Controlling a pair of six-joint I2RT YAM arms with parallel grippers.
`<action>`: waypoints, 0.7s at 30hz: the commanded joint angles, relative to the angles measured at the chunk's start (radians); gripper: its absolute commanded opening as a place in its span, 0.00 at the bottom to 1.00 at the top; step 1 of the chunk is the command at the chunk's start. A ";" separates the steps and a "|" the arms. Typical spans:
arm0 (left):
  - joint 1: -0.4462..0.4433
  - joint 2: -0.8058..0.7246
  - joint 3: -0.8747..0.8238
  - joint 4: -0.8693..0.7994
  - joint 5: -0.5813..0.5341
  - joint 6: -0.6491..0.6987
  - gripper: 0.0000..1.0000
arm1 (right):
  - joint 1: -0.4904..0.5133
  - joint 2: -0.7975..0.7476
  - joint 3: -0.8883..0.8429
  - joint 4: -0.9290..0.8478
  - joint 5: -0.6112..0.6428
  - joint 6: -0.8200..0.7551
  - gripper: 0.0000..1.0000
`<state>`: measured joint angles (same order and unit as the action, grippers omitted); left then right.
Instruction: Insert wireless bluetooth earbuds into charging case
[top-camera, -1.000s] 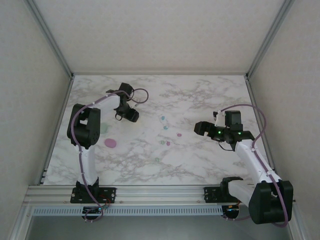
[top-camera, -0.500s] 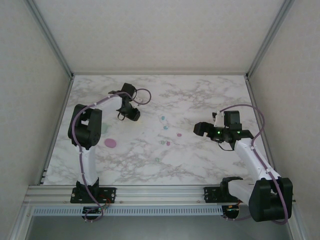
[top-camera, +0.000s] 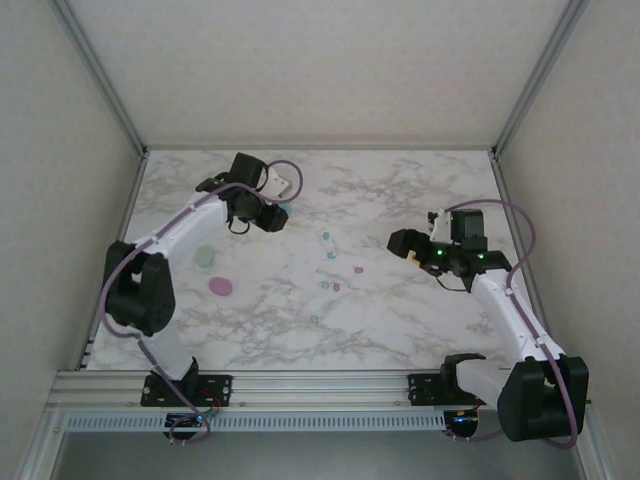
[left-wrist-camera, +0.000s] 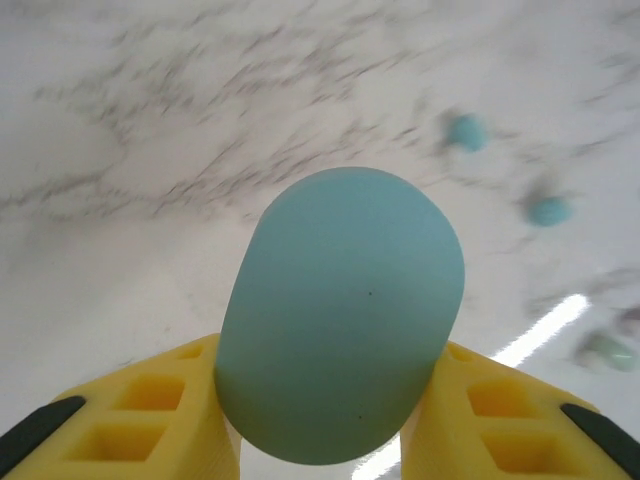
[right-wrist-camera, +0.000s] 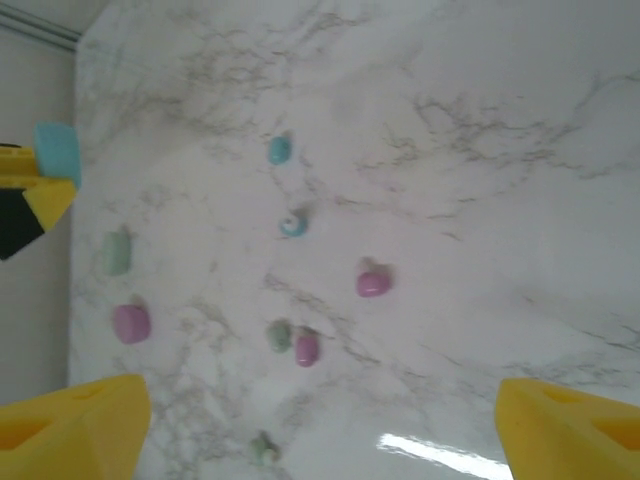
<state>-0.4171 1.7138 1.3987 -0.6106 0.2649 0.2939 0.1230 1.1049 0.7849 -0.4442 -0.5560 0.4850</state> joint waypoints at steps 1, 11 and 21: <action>-0.062 -0.125 -0.041 -0.020 0.110 0.043 0.27 | 0.014 0.012 0.063 0.020 -0.084 0.076 0.87; -0.217 -0.271 -0.025 -0.102 0.177 0.276 0.23 | 0.133 0.085 0.198 0.116 -0.263 0.244 0.73; -0.249 -0.228 0.072 -0.196 0.161 0.311 0.22 | 0.294 0.250 0.404 0.069 -0.316 0.219 0.62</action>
<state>-0.6571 1.4700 1.4284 -0.7509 0.4118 0.5728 0.3878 1.3125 1.1339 -0.3439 -0.8337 0.7200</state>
